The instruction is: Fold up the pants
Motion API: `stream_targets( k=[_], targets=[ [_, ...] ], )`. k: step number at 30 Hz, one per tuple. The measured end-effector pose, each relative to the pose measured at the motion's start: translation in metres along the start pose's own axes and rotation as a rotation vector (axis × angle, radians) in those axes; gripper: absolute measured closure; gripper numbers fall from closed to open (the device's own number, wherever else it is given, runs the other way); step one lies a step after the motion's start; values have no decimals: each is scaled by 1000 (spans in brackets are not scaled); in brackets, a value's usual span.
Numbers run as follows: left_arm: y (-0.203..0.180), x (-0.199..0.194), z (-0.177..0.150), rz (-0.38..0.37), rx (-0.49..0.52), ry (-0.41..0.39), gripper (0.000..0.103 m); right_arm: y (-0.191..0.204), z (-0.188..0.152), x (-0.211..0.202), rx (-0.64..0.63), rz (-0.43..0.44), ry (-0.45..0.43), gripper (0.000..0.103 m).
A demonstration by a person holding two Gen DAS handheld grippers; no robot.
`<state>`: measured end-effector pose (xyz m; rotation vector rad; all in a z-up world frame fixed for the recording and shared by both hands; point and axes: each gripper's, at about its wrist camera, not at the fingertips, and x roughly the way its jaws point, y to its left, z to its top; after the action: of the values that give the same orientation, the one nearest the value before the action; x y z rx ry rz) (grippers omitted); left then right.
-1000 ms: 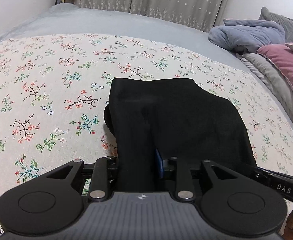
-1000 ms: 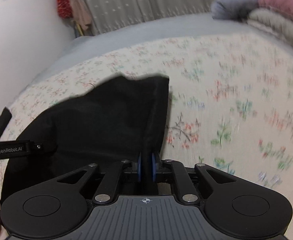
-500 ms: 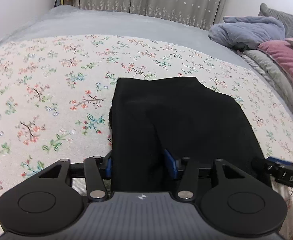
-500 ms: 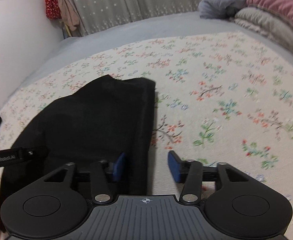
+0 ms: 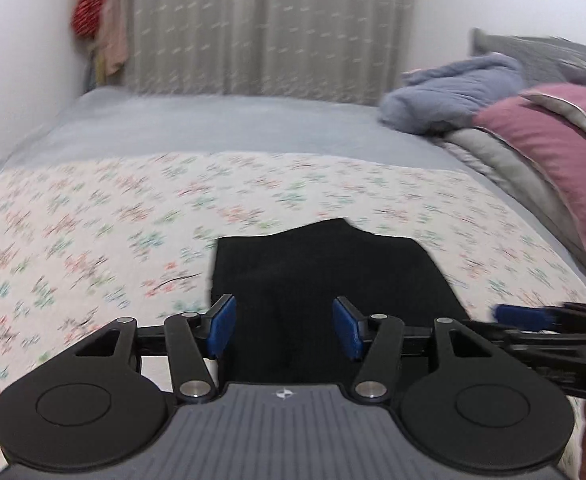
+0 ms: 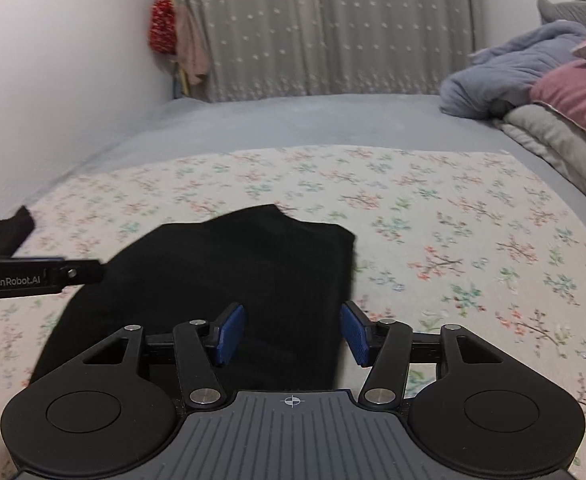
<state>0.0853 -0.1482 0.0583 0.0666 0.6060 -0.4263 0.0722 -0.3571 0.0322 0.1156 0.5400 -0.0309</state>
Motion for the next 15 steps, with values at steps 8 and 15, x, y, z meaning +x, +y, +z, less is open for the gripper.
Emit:
stream_targets(
  k=[8,15],
  targets=[
    [-19,41,-23,48,124,115,48,9,-22,26,-19,21,117,63],
    [-21,48,-30,104,181,125,48,23,-41,41,-92,-12,142,63]
  ],
)
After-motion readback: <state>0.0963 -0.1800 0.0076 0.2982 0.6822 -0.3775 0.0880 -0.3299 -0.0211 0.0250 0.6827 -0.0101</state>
